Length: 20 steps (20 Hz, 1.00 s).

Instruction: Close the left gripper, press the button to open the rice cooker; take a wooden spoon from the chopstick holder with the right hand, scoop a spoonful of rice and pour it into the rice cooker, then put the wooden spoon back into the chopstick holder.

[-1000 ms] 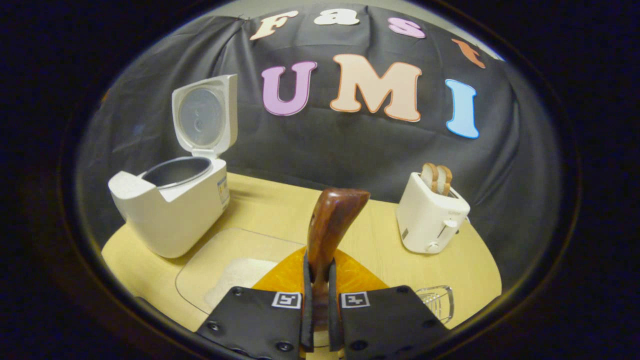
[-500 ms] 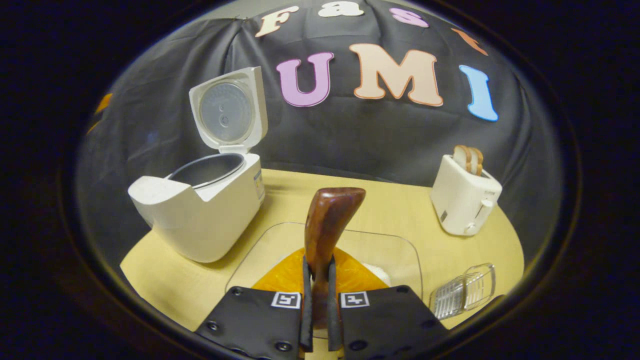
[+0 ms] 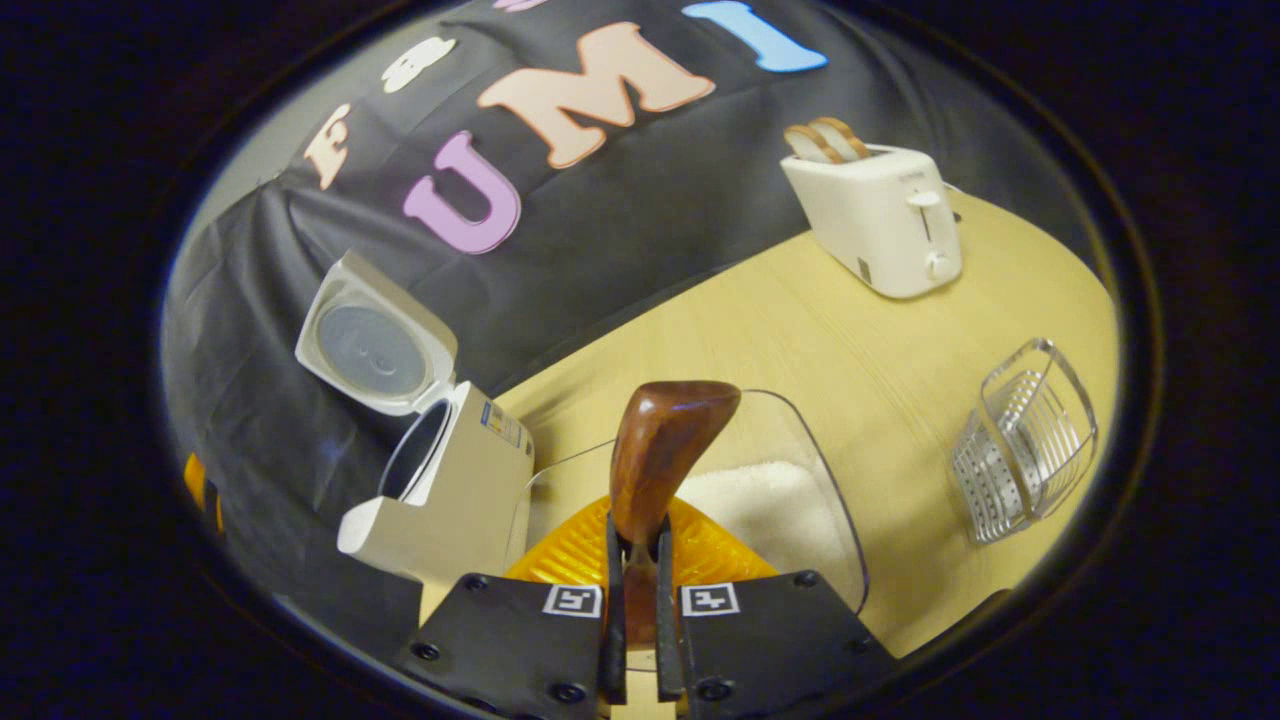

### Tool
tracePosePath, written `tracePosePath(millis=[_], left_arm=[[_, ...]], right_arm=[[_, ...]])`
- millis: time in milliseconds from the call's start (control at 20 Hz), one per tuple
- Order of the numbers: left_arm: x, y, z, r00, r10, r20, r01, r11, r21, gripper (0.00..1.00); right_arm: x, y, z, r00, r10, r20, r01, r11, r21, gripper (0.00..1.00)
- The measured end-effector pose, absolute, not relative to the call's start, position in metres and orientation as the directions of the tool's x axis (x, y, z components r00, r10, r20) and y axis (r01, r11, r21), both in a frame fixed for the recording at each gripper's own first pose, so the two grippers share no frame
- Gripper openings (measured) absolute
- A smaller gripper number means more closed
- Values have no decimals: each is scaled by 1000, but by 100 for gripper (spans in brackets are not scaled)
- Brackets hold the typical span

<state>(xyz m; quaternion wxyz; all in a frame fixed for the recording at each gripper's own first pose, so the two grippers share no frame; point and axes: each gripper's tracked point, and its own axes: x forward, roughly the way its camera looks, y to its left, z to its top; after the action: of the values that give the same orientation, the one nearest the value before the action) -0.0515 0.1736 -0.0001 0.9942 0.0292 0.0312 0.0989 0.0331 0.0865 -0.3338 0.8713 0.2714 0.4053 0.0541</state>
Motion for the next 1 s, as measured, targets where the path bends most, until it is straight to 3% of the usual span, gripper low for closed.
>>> tracePosePath(millis=[300,550,1000], left_arm=[[-53,165,4,980,190,-52,-186,980,69,94],[-54,164,5,981,190,-44,-187,980,64,94],[-61,183,0,976,209,-54,-207,977,44,93]], right_arm=[[51,66,-312,697,349,-627,273,679,681,15],[67,63,-284,725,382,-573,320,550,771,13],[101,128,-222,752,453,-479,218,515,829,13]])
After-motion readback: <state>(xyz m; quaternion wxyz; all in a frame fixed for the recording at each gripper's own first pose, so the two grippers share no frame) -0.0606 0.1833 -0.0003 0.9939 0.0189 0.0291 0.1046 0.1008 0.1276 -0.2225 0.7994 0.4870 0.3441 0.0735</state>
